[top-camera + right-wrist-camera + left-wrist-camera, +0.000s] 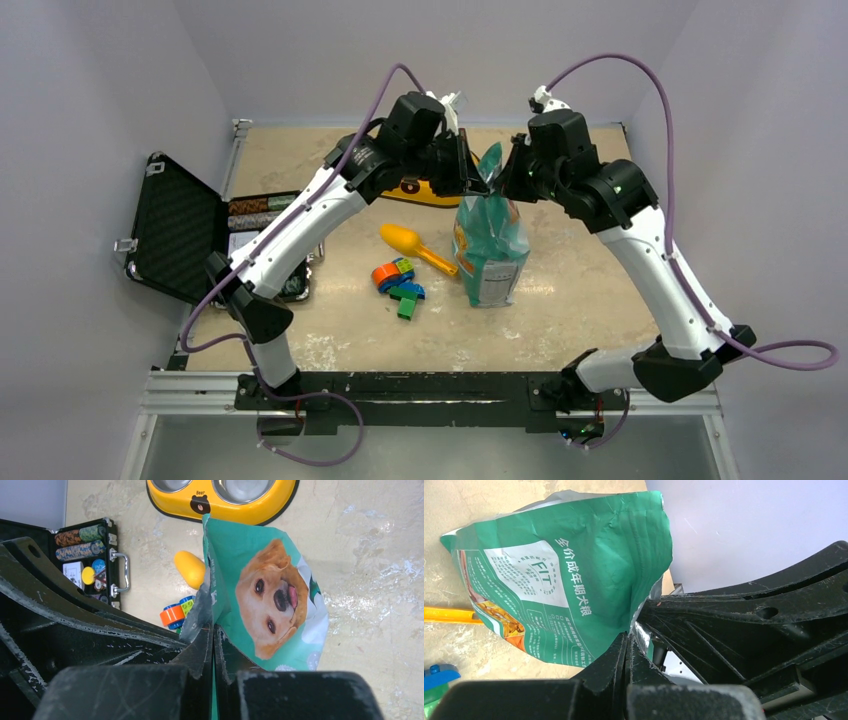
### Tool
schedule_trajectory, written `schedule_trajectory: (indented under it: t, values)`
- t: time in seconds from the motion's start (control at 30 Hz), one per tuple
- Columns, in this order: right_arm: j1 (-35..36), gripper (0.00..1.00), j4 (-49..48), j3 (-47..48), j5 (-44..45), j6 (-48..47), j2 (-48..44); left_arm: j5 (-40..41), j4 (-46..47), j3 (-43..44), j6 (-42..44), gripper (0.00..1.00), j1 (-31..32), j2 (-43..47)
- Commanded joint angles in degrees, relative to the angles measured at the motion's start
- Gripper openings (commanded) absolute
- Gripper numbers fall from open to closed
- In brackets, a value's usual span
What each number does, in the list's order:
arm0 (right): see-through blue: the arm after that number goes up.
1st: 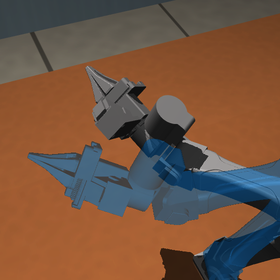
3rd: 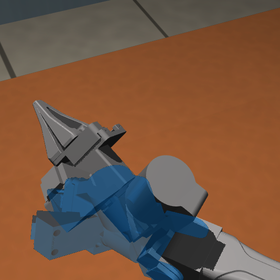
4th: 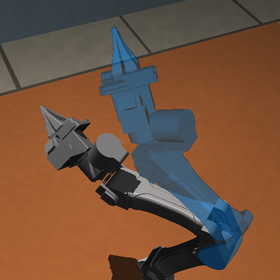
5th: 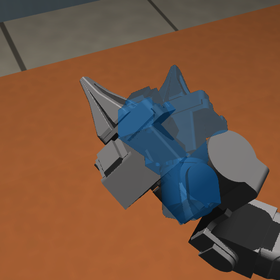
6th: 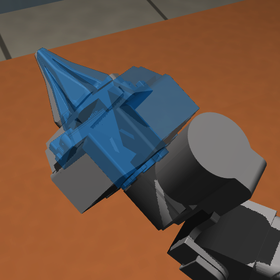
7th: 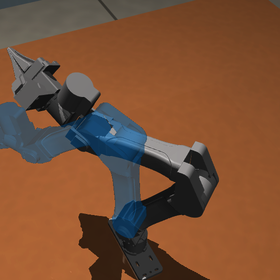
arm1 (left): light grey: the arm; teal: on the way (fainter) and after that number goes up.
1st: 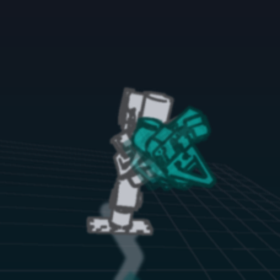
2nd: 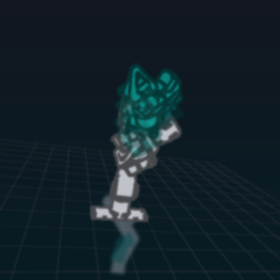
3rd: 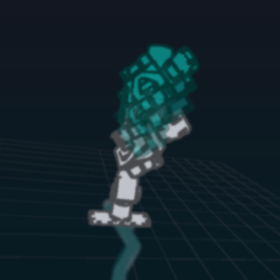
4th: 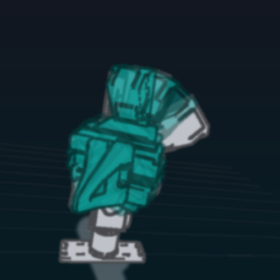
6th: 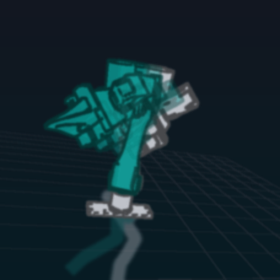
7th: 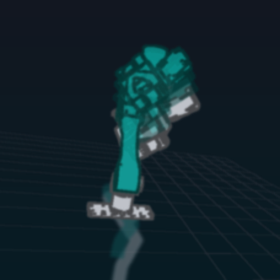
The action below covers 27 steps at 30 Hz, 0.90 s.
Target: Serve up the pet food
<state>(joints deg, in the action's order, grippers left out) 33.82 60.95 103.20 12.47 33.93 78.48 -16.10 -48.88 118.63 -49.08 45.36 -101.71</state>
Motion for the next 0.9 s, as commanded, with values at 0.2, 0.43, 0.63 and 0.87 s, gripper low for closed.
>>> schedule_trajectory:
  t: [0.2, 0.43, 0.63, 0.87]
  values:
    - [-4.7, 0.0, 3.9, -0.1, 3.2, -8.6, -2.7, 5.3, -0.1, -1.3, -3.3, 0.0, 0.0, 1.8]
    - [-6.1, 0.0, 4.3, 1.5, 3.6, -13.0, -2.7, 6.2, -0.2, 0.1, -2.3, 0.0, 0.0, 1.6]
    - [-3.2, 0.0, 5.5, 2.8, 12.7, -17.7, -2.5, 7.7, -1.8, 2.9, -1.1, 0.0, 0.0, 0.9]
    - [-1.5, 0.0, 4.6, 1.7, 12.5, -18.2, -3.5, 7.6, -0.4, 2.9, -1.3, 0.0, 0.0, 0.6]
